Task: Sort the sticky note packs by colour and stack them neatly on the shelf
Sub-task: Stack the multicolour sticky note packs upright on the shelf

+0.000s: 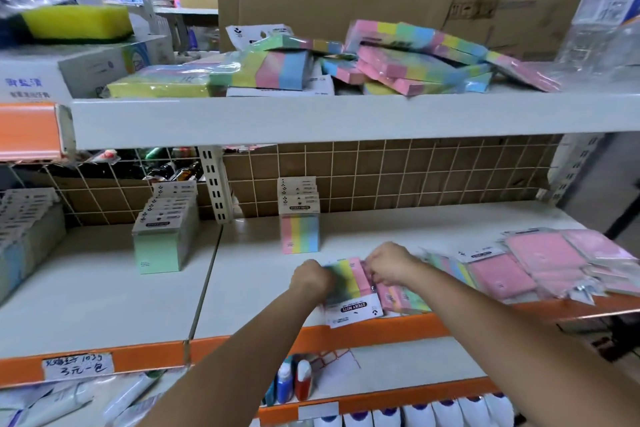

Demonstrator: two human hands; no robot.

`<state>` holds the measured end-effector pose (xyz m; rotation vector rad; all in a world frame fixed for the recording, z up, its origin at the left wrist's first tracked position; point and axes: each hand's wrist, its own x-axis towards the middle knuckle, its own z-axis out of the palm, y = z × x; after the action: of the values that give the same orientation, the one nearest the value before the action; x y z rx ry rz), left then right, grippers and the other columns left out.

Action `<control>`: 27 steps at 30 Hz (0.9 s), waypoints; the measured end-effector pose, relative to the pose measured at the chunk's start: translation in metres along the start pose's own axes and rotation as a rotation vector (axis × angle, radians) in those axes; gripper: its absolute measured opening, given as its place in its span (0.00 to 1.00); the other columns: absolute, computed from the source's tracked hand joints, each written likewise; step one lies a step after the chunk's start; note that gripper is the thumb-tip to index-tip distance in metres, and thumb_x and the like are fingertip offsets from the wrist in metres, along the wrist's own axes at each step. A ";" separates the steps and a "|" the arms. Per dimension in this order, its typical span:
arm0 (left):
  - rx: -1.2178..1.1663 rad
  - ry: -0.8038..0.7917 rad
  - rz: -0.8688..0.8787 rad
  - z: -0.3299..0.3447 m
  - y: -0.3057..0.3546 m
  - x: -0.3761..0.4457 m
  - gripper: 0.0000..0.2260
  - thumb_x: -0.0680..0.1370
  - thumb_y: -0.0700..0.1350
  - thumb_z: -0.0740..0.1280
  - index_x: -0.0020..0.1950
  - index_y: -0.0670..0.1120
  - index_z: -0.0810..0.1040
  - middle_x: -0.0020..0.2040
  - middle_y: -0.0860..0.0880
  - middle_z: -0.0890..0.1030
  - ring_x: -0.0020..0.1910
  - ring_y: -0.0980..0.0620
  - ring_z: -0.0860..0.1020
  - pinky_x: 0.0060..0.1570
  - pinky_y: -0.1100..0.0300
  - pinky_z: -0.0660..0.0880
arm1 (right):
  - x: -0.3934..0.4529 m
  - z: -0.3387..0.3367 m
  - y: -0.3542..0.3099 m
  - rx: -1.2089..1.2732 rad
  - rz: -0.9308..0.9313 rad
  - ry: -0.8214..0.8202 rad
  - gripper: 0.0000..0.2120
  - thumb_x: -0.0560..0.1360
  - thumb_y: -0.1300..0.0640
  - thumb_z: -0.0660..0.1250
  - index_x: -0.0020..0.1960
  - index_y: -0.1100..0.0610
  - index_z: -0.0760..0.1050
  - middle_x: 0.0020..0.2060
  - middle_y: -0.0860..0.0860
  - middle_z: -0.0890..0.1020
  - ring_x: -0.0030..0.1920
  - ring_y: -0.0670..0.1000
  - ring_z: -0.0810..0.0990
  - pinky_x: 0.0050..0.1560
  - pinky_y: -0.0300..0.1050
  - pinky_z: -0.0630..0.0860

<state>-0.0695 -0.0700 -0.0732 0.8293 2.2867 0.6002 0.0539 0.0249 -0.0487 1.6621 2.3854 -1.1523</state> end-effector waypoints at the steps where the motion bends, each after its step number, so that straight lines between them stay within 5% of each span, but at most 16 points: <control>1: 0.006 0.001 -0.004 0.003 -0.001 -0.002 0.14 0.78 0.43 0.61 0.58 0.37 0.78 0.58 0.39 0.80 0.58 0.42 0.78 0.52 0.57 0.75 | -0.001 0.004 0.004 -0.009 0.006 0.030 0.10 0.73 0.59 0.63 0.45 0.63 0.81 0.40 0.58 0.83 0.39 0.56 0.81 0.37 0.43 0.72; 7: -0.055 0.015 -0.001 0.002 -0.001 -0.012 0.09 0.78 0.41 0.61 0.50 0.38 0.79 0.53 0.38 0.81 0.56 0.41 0.79 0.47 0.57 0.74 | -0.020 0.010 0.000 -0.054 -0.017 0.061 0.12 0.74 0.60 0.63 0.32 0.55 0.71 0.30 0.52 0.72 0.36 0.53 0.72 0.29 0.38 0.61; 12: -0.127 -0.001 -0.039 0.003 0.001 -0.015 0.07 0.77 0.41 0.61 0.43 0.40 0.76 0.50 0.40 0.81 0.55 0.41 0.79 0.42 0.60 0.71 | -0.027 0.016 -0.007 0.052 -0.041 0.066 0.07 0.70 0.62 0.67 0.34 0.57 0.75 0.34 0.55 0.77 0.38 0.53 0.75 0.31 0.39 0.64; 14: -0.153 0.006 -0.057 0.002 0.001 -0.018 0.09 0.77 0.40 0.62 0.50 0.37 0.78 0.55 0.38 0.81 0.57 0.41 0.79 0.47 0.57 0.74 | -0.032 0.016 -0.010 0.085 -0.077 0.065 0.05 0.71 0.64 0.68 0.45 0.56 0.80 0.42 0.55 0.81 0.44 0.55 0.78 0.34 0.39 0.67; 16: -0.173 -0.019 -0.065 0.001 -0.002 -0.018 0.08 0.74 0.37 0.64 0.49 0.36 0.79 0.53 0.37 0.81 0.57 0.41 0.79 0.49 0.55 0.76 | -0.033 0.015 -0.014 0.132 -0.096 0.039 0.16 0.73 0.66 0.67 0.60 0.56 0.78 0.54 0.55 0.81 0.48 0.54 0.79 0.39 0.39 0.69; 18: -0.193 -0.028 -0.083 0.000 -0.003 -0.020 0.04 0.72 0.37 0.65 0.44 0.37 0.77 0.50 0.37 0.81 0.55 0.40 0.80 0.45 0.54 0.77 | -0.031 0.012 -0.018 0.172 -0.100 0.003 0.21 0.74 0.67 0.66 0.64 0.54 0.75 0.54 0.55 0.80 0.40 0.50 0.77 0.34 0.35 0.69; 20: -0.177 0.040 -0.074 -0.004 -0.003 -0.021 0.11 0.75 0.42 0.65 0.54 0.38 0.75 0.58 0.38 0.78 0.57 0.40 0.78 0.49 0.54 0.77 | -0.029 0.008 -0.023 0.141 -0.104 -0.024 0.21 0.73 0.68 0.65 0.63 0.52 0.76 0.47 0.54 0.78 0.31 0.47 0.71 0.26 0.32 0.66; 24: 0.203 0.241 0.248 -0.022 -0.001 -0.025 0.23 0.78 0.54 0.62 0.70 0.45 0.65 0.69 0.45 0.69 0.67 0.45 0.68 0.63 0.51 0.66 | -0.030 -0.002 -0.044 -0.025 -0.208 -0.087 0.17 0.71 0.66 0.68 0.59 0.55 0.80 0.44 0.53 0.79 0.33 0.48 0.72 0.30 0.36 0.67; 27: 0.312 0.182 0.421 -0.037 0.001 -0.028 0.22 0.76 0.57 0.64 0.68 0.51 0.72 0.66 0.49 0.75 0.67 0.48 0.69 0.62 0.53 0.61 | -0.034 -0.008 -0.062 -0.119 -0.257 -0.101 0.12 0.69 0.63 0.72 0.52 0.58 0.83 0.42 0.52 0.81 0.40 0.50 0.76 0.42 0.39 0.73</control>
<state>-0.0777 -0.0956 -0.0353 1.4846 2.4196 0.5198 0.0214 -0.0083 0.0048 1.2603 2.6018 -1.0694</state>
